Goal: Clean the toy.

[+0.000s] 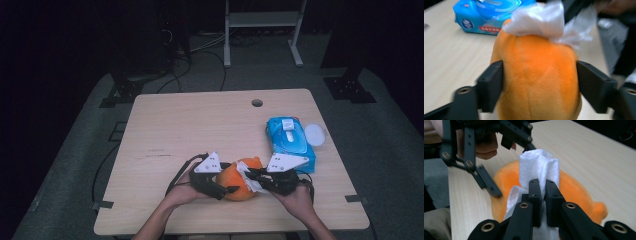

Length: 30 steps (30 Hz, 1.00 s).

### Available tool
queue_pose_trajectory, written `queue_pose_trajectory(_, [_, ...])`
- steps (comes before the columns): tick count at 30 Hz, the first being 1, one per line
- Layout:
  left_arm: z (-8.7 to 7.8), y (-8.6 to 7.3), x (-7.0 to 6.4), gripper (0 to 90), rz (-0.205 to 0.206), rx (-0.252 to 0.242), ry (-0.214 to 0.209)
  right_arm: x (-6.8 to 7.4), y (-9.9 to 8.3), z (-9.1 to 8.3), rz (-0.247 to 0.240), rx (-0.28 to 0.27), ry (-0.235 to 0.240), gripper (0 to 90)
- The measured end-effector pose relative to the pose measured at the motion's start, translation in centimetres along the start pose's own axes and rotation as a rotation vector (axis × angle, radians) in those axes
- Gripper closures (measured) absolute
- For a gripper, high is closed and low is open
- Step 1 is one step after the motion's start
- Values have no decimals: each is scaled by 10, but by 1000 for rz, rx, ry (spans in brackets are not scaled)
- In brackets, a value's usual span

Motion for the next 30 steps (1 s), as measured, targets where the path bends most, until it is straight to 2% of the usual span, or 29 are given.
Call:
queue_pose_trajectory(1, [0, -1, 5, 154, -58, -5, -9, 0, -1, 0, 13, -7, 2, 838])
queue_pose_trajectory(2, [0, -1, 5, 153, -58, -5, -9, 0, -1, 0, 13, -7, 2, 838])
queue_pose_trajectory(3, [1, -3, 6, 179, -81, -1, -12, -1, 0, -1, -2, 4, -4, 838])
queue_pose_trajectory(4, [1, -3, 6, 225, -81, -1, -12, -1, 0, -1, -2, 4, -4, 838])
queue_pose_trajectory(5, [1, -2, 5, 225, -62, -8, -3, -1, 2, -1, -2, 8, -8, 838])
queue_pose_trajectory(7, [4, 0, -2, 322, -13, -14, 5, 4, 11, -1, -39, -4, -20, 838])
queue_pose_trajectory(8, [4, 0, -2, 329, -13, -14, 5, 4, 11, -1, -39, -4, -20, 838])
queue_pose_trajectory(9, [8, 2, -8, 332, 19, -14, 7, 13, 21, 4, -55, -23, 6, 838])
queue_pose_trajectory(10, [8, 2, -8, 333, 19, -14, 7, 18, 24, 9, -69, -22, 15, 838])
queue_pose_trajectory(11, [9, 2, -13, 333, 60, 11, 12, 21, 27, 13, -85, -17, 22, 838])
queue_pose_trajectory(14, [8, 1, -13, 345, 65, 15, 15, 22, 29, 19, -95, -7, 28, 839])
queue_pose_trajectory(16, [6, -1, -12, 349, 58, 10, 2, 17, 29, 19, -87, -10, 24, 839])
queue_pose_trajectory(17, [5, -3, -11, 353, 69, 11, 0, 8, 26, 15, -79, -8, -2, 839])
queue_pose_trajectory(18, [5, -3, -11, 353, 69, 11, 0, 8, 26, 15, -79, -8, -2, 839])
queue_pose_trajectory(19, [5, -3, -12, 353, 75, 13, 1, -4, 21, 9, -58, -9, -29, 838])
queue_pose_trajectory(20, [5, -3, -12, 353, 75, 13, 1, -4, 21, 9, -58, -9, -29, 838])
queue_pose_trajectory(21, [4, -3, -10, 351, 76, 14, 0, -18, 13, 1, -28, -2, -54, 838])
queue_pose_trajectory(22, [4, -3, -10, 348, 76, 14, 0, -18, 13, 1, -28, -2, -54, 838])
queue_pose_trajectory(23, [3, -3, -8, 341, 70, 12, 1, -27, 4, -5, 0, 9, -64, 838])
queue_pose_trajectory(24, [3, -3, -8, 331, 70, 12, 1, -27, 4, -5, 0, 9, -64, 838])
queue_pose_trajectory(26, [3, -2, -7, 318, 56, 6, 2, -31, -5, -8, 34, 11, -59, 838])
queue_pose_trajectory(28, [2, -1, -3, 295, 45, 6, 11, -30, -10, -10, 49, 12, -55, 838])
queue_pose_trajectory(29, [1, -2, 1, 274, 24, 11, 14, -28, -11, -11, 50, 10, -54, 839])
queue_pose_trajectory(30, [1, -2, 1, 265, 24, 11, 14, -28, -11, -11, 50, 10, -54, 839])
Point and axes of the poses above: each handheld gripper's, and its own axes: z roughly forward along the jaws, y roughly out of its top, x roughly to its left, the point moved 10 cm from there along z, roughly forward along the jaws, and after that the axes turned 9 degrees about -z, right-handed, at the moved point
